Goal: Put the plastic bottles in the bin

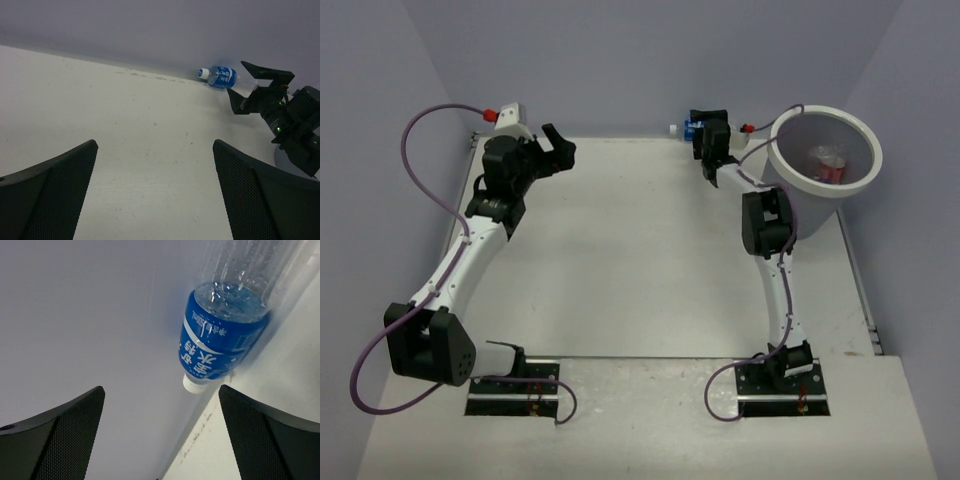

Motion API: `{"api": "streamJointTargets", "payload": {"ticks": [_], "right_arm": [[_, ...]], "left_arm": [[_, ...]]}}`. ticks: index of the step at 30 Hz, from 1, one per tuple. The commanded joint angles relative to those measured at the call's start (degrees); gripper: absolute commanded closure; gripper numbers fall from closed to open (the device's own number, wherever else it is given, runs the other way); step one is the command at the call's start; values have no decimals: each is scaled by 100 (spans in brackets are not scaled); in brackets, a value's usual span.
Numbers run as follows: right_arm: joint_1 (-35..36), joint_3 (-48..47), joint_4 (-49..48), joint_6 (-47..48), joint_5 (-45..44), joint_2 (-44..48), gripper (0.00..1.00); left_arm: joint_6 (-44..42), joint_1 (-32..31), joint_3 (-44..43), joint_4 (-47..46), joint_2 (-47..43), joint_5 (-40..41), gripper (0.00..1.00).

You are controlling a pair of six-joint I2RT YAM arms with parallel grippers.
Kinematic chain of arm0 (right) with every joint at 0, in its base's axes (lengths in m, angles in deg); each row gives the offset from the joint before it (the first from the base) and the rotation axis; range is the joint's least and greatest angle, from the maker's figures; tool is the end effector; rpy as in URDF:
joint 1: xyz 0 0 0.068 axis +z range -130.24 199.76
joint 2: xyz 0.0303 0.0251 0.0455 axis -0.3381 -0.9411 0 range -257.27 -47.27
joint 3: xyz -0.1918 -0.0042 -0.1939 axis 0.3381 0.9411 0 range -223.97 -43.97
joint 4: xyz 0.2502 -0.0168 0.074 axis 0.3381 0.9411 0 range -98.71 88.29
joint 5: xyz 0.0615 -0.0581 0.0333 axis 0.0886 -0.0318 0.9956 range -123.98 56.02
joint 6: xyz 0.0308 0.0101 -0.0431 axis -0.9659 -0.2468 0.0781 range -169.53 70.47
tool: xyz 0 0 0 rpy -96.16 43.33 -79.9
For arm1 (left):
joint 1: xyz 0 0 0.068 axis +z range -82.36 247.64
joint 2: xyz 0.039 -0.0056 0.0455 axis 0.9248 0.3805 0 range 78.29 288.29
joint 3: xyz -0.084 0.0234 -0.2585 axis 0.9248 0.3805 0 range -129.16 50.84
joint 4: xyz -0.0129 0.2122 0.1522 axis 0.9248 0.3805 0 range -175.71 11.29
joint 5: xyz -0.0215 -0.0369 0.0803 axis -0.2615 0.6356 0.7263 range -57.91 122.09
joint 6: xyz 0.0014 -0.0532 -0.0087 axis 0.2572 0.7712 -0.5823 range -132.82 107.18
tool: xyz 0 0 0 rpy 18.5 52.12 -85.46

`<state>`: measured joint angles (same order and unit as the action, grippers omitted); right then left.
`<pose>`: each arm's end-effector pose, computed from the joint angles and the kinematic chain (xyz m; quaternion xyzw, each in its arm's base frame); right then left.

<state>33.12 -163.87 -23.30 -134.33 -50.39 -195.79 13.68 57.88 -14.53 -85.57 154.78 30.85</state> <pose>0.5802 0.1274 0.1604 0.5268 0.5820 0.3866 0.4841 0.3131 -0.0546 0.3604 -0.1058 0.7658 -0.2053 0.6002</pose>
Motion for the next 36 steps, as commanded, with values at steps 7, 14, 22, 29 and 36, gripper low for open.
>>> {"api": "streamJointTargets", "payload": {"ticks": [7, 14, 22, 29, 36], "right_arm": [[145, -1456, 1986, -1005, -641, -815, 1], [200, -2115, 2263, -1524, -778, -1173, 1], [72, -3078, 1307, -1364, -1169, -2145, 1], [-119, -3155, 449, -1159, -1064, -2414, 10], [-229, -3040, 23, -998, -775, -2430, 69]], "left_arm": [[23, 44, -136, -180, -99, 256, 0], [1, 44, -198, -250, -90, 292, 0], [-10, 44, -322, -181, -249, 679, 0], [160, 44, -15, -394, -755, 955, 0], [315, 44, 302, -480, -1132, 1046, 0]]}}
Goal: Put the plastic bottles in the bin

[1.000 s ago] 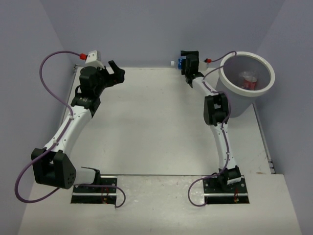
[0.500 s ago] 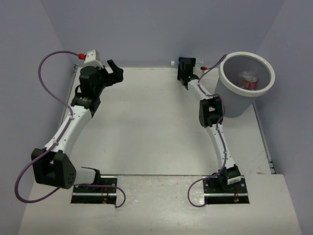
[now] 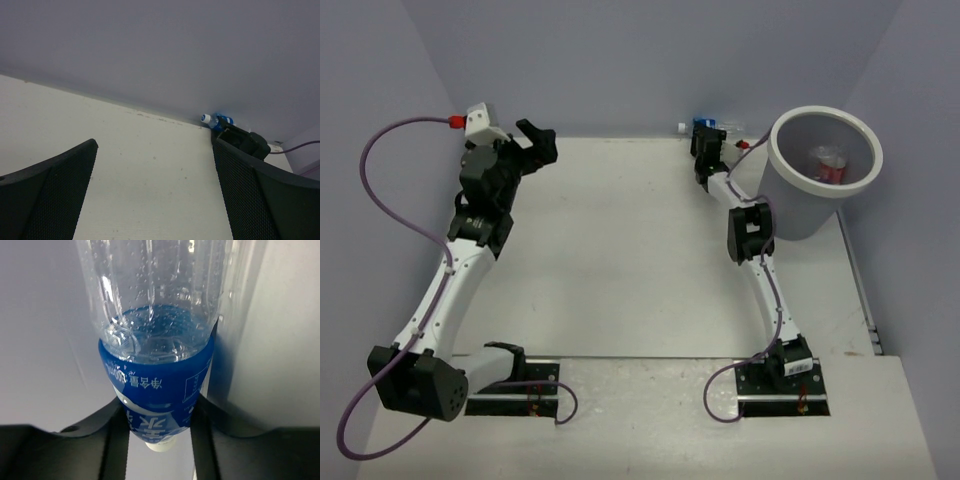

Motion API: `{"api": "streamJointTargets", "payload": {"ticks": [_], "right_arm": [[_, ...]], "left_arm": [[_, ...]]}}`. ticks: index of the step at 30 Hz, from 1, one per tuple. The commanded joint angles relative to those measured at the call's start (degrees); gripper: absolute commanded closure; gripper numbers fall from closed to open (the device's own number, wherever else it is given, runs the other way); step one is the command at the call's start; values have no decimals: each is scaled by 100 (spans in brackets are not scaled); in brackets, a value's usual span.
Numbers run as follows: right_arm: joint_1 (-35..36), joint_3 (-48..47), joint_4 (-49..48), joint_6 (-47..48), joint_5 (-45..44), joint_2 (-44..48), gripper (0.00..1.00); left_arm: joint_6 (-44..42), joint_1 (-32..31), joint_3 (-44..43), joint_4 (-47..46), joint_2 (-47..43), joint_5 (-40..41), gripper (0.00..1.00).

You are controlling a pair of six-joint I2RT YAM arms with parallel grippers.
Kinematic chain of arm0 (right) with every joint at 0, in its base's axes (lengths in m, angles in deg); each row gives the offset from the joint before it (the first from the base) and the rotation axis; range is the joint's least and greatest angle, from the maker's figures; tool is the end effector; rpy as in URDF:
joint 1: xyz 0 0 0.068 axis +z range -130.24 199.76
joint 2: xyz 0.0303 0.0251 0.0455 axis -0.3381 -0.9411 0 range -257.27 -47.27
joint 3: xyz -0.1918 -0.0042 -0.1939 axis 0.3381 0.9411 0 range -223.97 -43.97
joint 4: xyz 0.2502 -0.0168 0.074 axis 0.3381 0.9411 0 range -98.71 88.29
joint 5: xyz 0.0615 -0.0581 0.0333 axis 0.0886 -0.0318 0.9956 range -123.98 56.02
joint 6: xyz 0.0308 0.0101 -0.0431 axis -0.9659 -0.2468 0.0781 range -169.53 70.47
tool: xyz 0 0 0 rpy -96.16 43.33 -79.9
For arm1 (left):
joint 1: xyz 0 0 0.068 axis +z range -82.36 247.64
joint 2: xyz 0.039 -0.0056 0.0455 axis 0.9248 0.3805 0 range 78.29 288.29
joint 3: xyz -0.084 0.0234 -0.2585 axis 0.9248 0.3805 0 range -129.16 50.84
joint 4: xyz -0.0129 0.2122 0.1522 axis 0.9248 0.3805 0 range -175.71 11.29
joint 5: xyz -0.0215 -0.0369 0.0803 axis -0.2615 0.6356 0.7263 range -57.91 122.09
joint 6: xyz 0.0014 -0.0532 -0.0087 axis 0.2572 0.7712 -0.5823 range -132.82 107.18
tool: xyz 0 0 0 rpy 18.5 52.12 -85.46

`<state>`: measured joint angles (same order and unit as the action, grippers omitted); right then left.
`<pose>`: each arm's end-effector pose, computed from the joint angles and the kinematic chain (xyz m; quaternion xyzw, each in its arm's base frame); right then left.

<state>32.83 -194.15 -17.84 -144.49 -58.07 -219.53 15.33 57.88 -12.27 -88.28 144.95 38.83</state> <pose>0.6218 0.1294 0.0887 0.5996 0.4927 0.3970 0.4901 0.2698 -0.0421 0.3987 -0.1545 0.6962 -0.1876 0.6755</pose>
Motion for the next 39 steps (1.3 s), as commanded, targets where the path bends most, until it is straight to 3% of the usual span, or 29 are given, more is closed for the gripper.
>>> {"api": "streamJointTargets", "payload": {"ticks": [1, 3, 5, 9, 10, 16, 19, 22, 25, 39], "right_arm": [[-204, 29, -546, 50, 2, -25, 71], [-208, 150, -693, 99, 34, 6, 74], [-225, 252, -770, 260, 215, 82, 100], [-190, 1291, -1425, 1171, 580, 817, 100], [-139, 2078, -1733, 1498, 650, 1211, 100], [120, 4345, -3417, 2565, 869, 3039, 100], [331, 5745, -4323, 2897, 888, 3781, 100], [462, 6346, -4672, 2946, 1109, 4224, 100], [662, 6600, -4716, 2898, 1587, 4507, 100], [1478, 5335, -3383, 3750, 3304, 4612, 100]], "left_arm": [[168, 44, 108, -209, -176, 248, 0], [191, 44, 143, -220, -230, 264, 0], [217, 44, 171, -211, -259, 218, 0], [235, 44, 79, -68, -259, 29, 0], [252, 44, 88, -34, -276, -100, 0], [415, 44, 145, 242, -319, -317, 0], [470, 36, 294, 248, -355, -460, 0], [498, 35, 367, 505, -380, -641, 0], [506, 35, 437, 754, -443, -639, 0], [423, 35, 571, 1266, -1180, -451, 0]]}}
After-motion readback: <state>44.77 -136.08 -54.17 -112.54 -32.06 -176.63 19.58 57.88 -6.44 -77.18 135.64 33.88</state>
